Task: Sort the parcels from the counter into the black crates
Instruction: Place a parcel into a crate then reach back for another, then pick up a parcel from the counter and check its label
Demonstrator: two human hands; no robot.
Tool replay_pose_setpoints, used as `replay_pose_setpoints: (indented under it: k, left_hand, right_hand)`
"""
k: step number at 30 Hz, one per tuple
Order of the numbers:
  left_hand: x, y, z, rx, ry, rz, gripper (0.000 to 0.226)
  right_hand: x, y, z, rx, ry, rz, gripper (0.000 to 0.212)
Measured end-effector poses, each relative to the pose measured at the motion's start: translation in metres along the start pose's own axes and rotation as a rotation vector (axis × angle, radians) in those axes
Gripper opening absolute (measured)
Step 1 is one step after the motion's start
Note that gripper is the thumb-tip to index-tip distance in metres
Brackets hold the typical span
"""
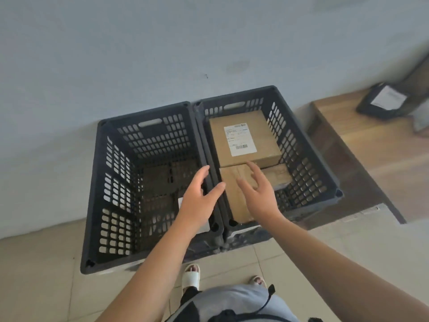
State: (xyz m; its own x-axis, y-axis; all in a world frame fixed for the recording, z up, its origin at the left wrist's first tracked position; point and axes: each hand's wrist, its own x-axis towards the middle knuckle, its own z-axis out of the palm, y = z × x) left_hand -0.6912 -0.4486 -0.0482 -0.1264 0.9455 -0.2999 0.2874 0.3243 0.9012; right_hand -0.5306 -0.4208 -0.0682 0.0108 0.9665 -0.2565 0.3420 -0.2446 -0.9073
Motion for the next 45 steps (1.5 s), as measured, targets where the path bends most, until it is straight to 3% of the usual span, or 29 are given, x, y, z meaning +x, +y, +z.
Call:
replay_pose_setpoints:
  k: [7,12,23,38,45]
  left_hand:
    - [-0.017,0.058,0.135,-0.045,-0.274,0.057,0.055]
    - [-0.038,0.079,0.24,-0.046,-0.467,0.045,0.043]
    - [-0.052,0.136,0.411,0.02,-0.722,0.081,0.02]
    - [0.036,0.256,0.68,-0.034,-0.804,0.021,0.018]
    - [0.059,0.285,0.765,0.019,-0.81,0.001,0.017]
  right_hand:
    - [-0.059,0.052,-0.136,0.417,0.372,0.184,0.036]
    - [-0.09,0.082,-0.223,0.598,0.608,0.196,0.027]
    - [-0.132,0.143,-0.363,0.817,0.967,0.252,0.019]
    - [-0.049,0.192,-0.616,0.749,1.054,0.339,0.016]
    - [-0.013,0.224,-0.701,0.831,1.043,0.374,0.016]
